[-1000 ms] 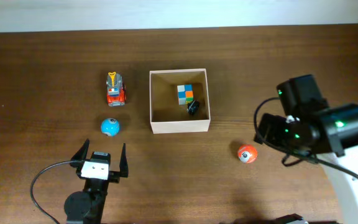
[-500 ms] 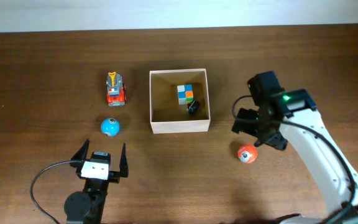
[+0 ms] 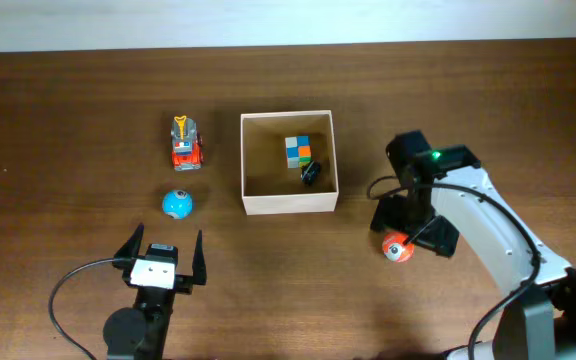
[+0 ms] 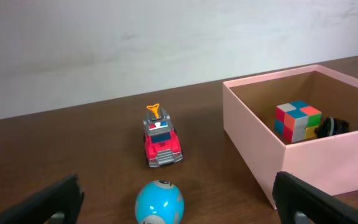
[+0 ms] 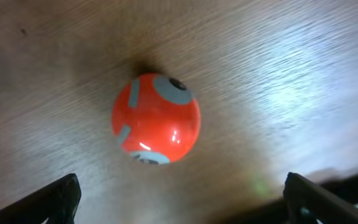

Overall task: Pack container
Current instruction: 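Move the right gripper back over the orange ball, then lower the right gripper and grasp the orange ball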

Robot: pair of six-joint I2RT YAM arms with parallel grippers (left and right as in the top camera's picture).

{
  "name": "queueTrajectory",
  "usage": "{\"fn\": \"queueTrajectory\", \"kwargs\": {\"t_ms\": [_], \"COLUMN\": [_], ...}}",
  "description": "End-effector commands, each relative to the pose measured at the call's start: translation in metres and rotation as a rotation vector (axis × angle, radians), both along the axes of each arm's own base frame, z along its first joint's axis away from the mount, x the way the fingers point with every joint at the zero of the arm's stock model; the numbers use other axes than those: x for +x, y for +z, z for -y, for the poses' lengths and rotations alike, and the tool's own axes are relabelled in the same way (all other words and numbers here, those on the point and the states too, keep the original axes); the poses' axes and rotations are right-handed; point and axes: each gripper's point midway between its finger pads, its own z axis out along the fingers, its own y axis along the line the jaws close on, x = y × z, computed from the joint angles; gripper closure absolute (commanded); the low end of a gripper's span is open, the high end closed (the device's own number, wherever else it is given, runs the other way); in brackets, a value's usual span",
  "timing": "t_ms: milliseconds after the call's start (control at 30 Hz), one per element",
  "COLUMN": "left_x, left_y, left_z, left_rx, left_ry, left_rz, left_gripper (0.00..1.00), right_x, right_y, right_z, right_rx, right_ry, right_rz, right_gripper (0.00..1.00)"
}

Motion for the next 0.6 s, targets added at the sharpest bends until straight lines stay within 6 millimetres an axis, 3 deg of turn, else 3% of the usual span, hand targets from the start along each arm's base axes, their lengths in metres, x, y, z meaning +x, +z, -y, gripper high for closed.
{"fn": "queueTrajectory", "kwargs": {"t_ms": [0,200,333,567], "left_x": [0.000,0.000,0.000,0.000], "left_y": [-0.001,-0.001,-0.001,-0.001], "left_z": [0.001,0.001,0.001,0.001], "left_rx": [-0.013,-0.013,-0.013,-0.013], "left_ry": [-0.008,-0.008,-0.008,-0.008], "left_rz": [-0.002,-0.002,-0.002,-0.002], "left_gripper": [0.01,0.01,0.01,0.01], "right_x": [-0.011,-0.013,-0.017,-0.007], "right_y": [-0.019,-0.041,-0.045,-0.046], "right_z": [-0.007,-0.020,-0.018,-0.018], "right_rx": [0.050,0.134,0.130,0.128], "right_ry": [-0.037,-0.034,-0.034,0.019], "right_rz": [-0.035,-0.016,-0.026,0.020], "right_gripper": [0.01,0.01,0.01,0.01]}}
